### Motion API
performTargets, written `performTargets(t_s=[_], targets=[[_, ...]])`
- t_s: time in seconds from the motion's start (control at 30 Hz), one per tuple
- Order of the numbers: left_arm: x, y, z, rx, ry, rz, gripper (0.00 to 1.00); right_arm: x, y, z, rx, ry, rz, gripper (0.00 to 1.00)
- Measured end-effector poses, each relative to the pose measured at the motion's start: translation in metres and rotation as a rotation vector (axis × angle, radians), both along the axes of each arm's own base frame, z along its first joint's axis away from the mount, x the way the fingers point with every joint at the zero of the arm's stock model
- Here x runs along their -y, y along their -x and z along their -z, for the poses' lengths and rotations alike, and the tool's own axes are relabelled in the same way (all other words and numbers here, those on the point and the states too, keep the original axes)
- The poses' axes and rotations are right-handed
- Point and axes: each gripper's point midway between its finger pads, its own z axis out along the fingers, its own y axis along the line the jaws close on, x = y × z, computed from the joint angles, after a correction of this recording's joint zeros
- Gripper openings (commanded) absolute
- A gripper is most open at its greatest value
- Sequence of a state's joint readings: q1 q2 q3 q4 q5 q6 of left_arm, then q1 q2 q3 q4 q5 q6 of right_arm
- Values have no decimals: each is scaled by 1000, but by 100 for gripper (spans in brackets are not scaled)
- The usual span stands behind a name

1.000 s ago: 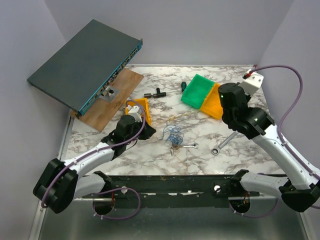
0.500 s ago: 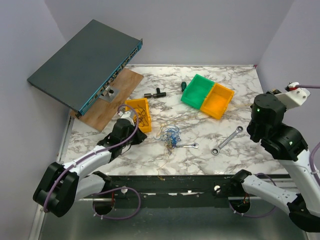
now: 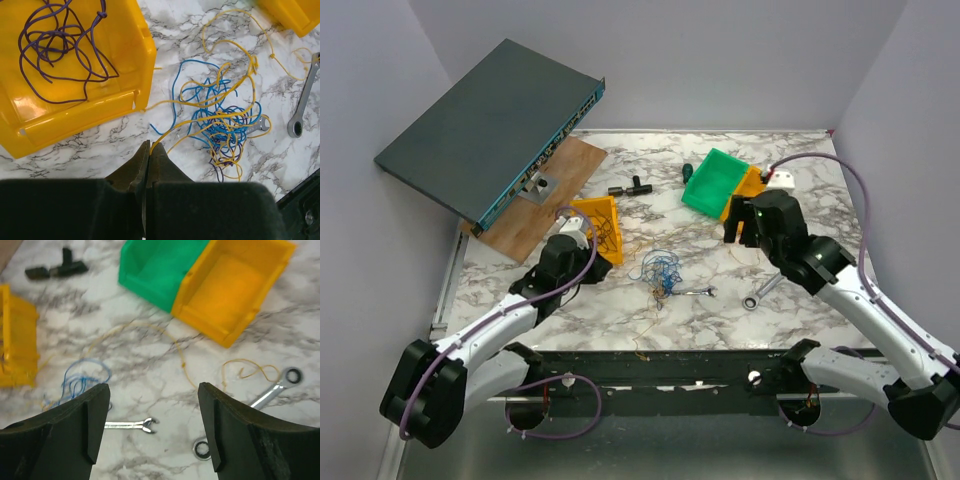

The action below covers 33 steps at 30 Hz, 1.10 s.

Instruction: Untangle the cables

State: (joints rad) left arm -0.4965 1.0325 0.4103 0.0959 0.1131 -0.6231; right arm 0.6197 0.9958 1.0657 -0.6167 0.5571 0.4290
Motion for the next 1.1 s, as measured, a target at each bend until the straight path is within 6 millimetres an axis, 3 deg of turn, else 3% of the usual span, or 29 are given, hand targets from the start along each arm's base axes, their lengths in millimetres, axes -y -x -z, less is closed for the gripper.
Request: performTargets(t_s=[0.13, 0.33, 0.47, 0.63, 0.73, 0.8, 0.97, 1.1], targets=[[0, -2, -13, 66, 0, 18, 0, -48, 9, 45, -142, -33, -261, 80], [-1, 0, -21, 152, 9, 43, 0, -110, 13, 69, -205, -144, -534, 75], [-1, 3, -24, 186, 23, 54, 0, -136, 11, 87, -189, -134, -681, 73], [-2, 6, -33, 241, 48, 61, 0, -159, 1, 101, -94, -127, -804, 69], [-3, 7, -39, 271, 61, 61, 0, -170, -5, 107, -18, -128, -859, 84], [-3, 8, -43, 289, 67, 61, 0, -175, -6, 114, 38, -123, -895, 88], [-3, 9, -48, 308, 76, 60, 0, -173, 1, 142, 152, -70, -969, 80], [-3, 9, -48, 308, 77, 59, 0, -180, -2, 147, 239, -35, -1013, 75]])
